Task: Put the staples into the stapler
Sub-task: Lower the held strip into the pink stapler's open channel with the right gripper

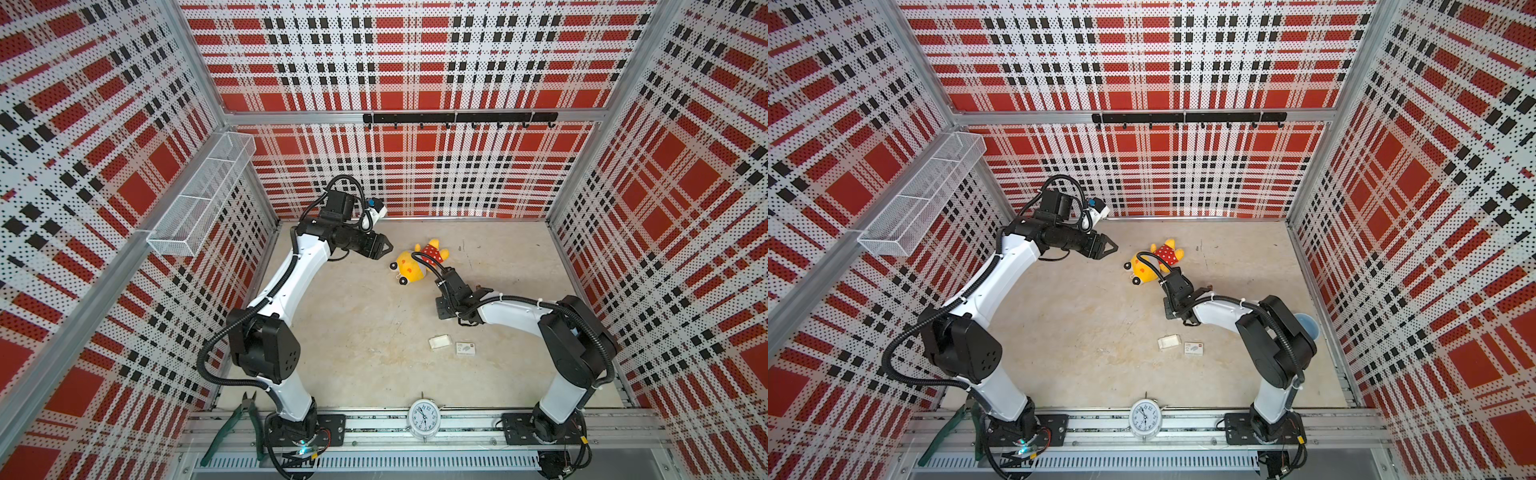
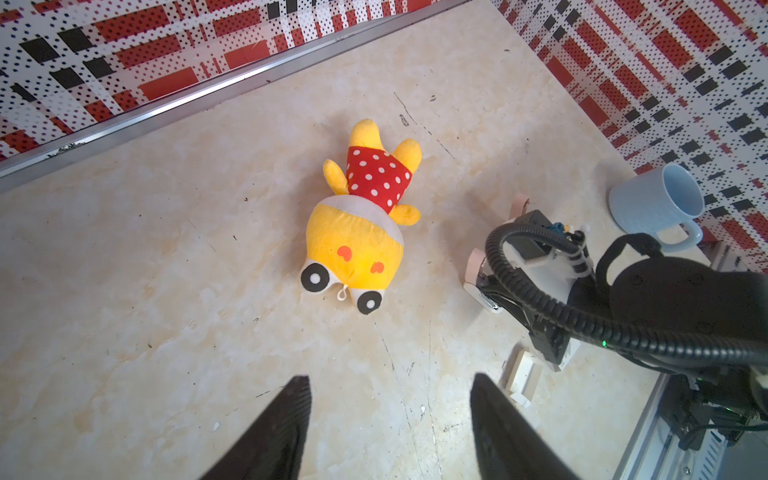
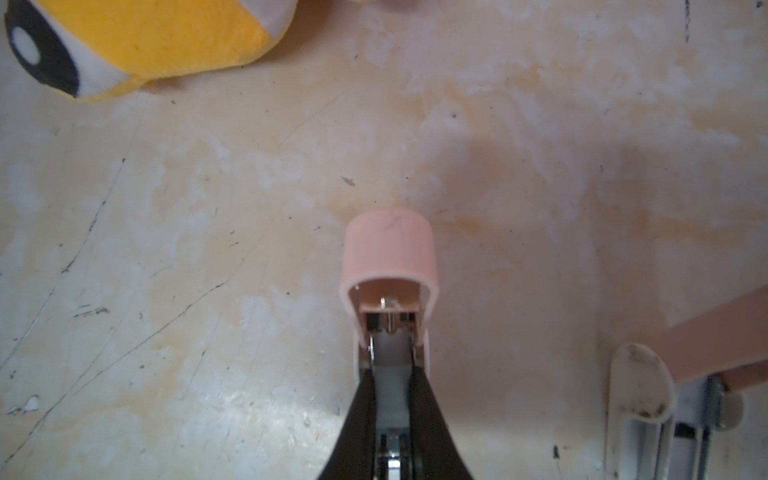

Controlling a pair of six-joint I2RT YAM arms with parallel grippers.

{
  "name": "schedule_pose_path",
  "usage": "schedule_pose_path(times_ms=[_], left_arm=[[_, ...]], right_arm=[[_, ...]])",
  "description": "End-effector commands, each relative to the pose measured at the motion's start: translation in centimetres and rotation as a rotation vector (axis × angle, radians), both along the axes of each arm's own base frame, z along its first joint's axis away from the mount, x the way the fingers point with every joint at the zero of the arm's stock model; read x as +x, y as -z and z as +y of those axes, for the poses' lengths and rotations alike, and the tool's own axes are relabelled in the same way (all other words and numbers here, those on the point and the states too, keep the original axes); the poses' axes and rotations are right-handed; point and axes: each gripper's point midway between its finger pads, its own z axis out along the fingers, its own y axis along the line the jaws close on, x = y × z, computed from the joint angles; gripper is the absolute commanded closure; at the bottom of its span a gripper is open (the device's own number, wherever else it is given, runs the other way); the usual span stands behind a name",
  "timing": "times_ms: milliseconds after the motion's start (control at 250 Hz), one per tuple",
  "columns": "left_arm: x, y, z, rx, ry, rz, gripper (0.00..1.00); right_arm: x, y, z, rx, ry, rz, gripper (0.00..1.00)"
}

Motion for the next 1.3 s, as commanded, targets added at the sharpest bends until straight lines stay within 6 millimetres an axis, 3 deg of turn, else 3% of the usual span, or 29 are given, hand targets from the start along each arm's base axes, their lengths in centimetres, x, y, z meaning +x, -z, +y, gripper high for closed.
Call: schedule_pose_path(times_ms=[0,1297], left_arm=[[-0.1,0.1,-0.3,0.006,0.011,0.002,0.35],[0.0,-0.1,-0.6,0.005,0.017,-0.003,0.36]], right_arm=[[-1.5,3.0,-1.3,-0.041,0.013,0.079,0.84],[-1.3,1.7,-1.1,-0.027,0.007,0.058,0.75]])
